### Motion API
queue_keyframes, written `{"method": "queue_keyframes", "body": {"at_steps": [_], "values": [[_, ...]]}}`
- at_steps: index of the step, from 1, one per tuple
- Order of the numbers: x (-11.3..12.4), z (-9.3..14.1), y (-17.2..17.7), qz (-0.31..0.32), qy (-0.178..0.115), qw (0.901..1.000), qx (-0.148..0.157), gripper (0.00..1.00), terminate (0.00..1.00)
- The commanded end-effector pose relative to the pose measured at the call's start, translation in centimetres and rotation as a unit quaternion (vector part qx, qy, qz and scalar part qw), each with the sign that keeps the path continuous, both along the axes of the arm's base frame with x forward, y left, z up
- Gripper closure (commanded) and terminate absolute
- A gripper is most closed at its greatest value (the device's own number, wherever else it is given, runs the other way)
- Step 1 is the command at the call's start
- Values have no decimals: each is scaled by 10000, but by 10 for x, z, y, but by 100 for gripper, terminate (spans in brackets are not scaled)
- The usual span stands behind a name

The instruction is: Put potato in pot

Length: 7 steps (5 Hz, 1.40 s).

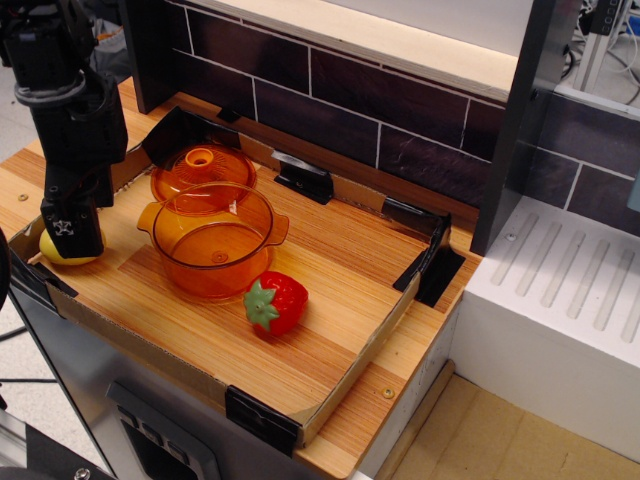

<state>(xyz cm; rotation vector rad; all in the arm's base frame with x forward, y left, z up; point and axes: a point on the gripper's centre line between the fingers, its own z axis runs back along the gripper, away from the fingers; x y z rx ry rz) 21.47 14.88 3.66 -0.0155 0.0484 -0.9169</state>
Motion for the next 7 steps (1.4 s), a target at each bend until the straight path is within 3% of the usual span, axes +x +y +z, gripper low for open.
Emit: {"method": "queue_keyframes", "body": {"at_steps": [1, 3, 4, 5, 7], "values": [[17, -2, 16, -49, -209, 9995, 230, 0, 0], [16, -15, 17, -75, -133, 9991, 400, 0, 0], [13, -17, 18, -75, -139, 9990, 423, 100, 0], [16, -15, 17, 71, -137, 9991, 395, 100, 0], [31, 28, 2, 549, -7, 9982, 233, 100, 0]]}}
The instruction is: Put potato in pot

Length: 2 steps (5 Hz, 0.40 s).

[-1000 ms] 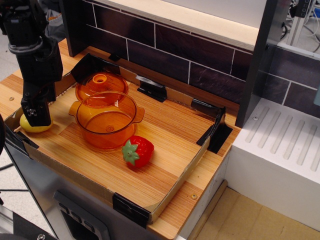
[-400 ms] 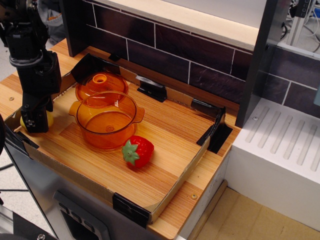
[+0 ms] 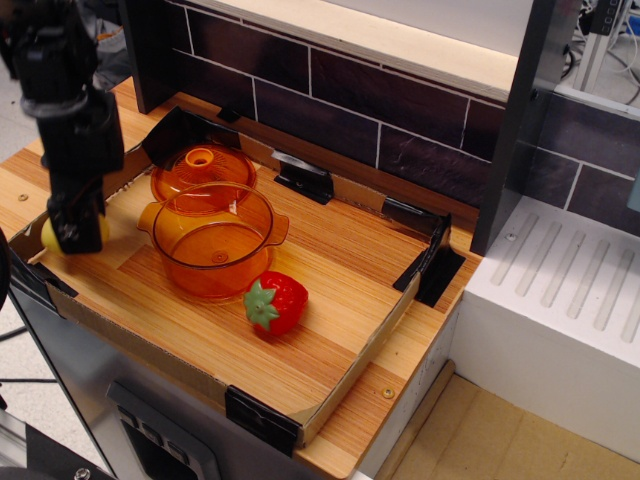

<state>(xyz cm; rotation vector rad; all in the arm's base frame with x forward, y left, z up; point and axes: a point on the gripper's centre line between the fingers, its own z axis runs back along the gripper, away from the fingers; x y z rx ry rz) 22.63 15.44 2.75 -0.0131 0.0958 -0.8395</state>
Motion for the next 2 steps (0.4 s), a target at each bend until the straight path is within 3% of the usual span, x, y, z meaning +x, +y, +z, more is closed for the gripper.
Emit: {"method": "queue_keyframes", "body": {"at_steps": [1, 2], "values": [[28, 53, -17, 330, -178, 9993, 9, 100, 0], [39, 61, -31, 470, -117, 9988, -124, 100, 0]]}}
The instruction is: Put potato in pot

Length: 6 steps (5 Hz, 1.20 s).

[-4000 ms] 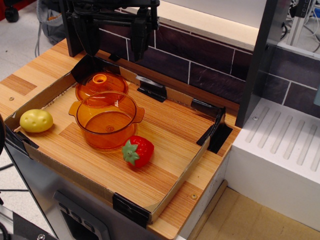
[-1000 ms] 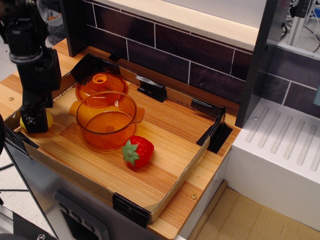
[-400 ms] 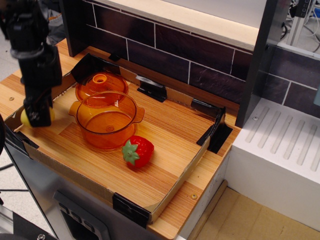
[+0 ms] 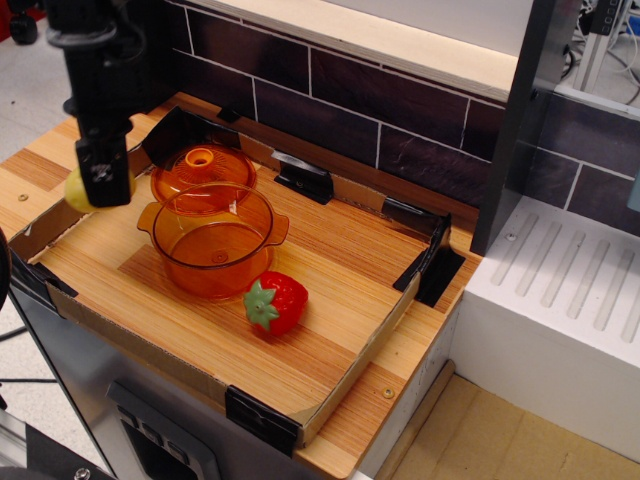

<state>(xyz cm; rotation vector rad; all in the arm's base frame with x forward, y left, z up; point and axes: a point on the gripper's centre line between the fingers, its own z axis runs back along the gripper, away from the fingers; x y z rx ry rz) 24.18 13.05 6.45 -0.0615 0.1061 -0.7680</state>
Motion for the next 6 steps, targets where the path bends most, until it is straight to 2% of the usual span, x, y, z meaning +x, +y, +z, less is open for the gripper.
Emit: {"method": "queue_keyframes", "body": {"at_steps": [1, 2, 3, 4, 5, 6], "values": [[33, 12, -26, 300, -129, 9995, 15, 100, 0], [37, 4, -41, 423, -51, 9990, -112, 100, 0], [37, -1, -47, 449, -168, 9988, -80, 0, 0], [38, 9, -44, 587, -168, 9971, -461, 0, 0], [34, 27, -43, 450, -326, 9964, -641, 0, 0], [38, 49, -46, 621, -333, 9955, -633, 0, 0]]}}
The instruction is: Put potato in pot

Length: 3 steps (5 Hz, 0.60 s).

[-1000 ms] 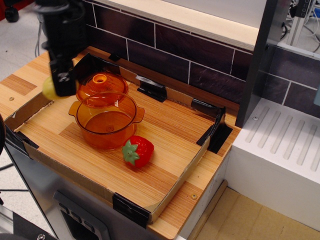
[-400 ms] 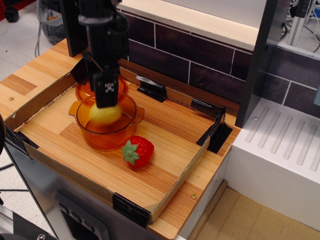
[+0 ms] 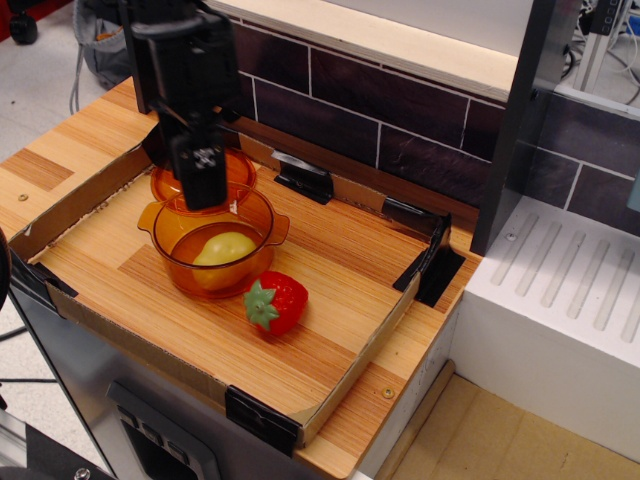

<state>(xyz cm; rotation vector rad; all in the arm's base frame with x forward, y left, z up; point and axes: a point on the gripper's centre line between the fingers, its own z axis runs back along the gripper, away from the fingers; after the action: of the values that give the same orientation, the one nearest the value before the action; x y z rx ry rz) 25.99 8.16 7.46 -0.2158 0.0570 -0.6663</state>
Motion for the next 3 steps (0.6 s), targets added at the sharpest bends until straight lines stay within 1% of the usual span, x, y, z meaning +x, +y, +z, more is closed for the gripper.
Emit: {"method": "queue_keyframes", "body": {"at_steps": [1, 2, 3], "values": [[33, 63, 7, 829, -629, 9941, 310, 0, 0], [39, 80, 25, 2071, -1170, 9700, 493, 0, 0], [33, 86, 39, 3283, -1384, 9330, 504, 0, 0]]}}
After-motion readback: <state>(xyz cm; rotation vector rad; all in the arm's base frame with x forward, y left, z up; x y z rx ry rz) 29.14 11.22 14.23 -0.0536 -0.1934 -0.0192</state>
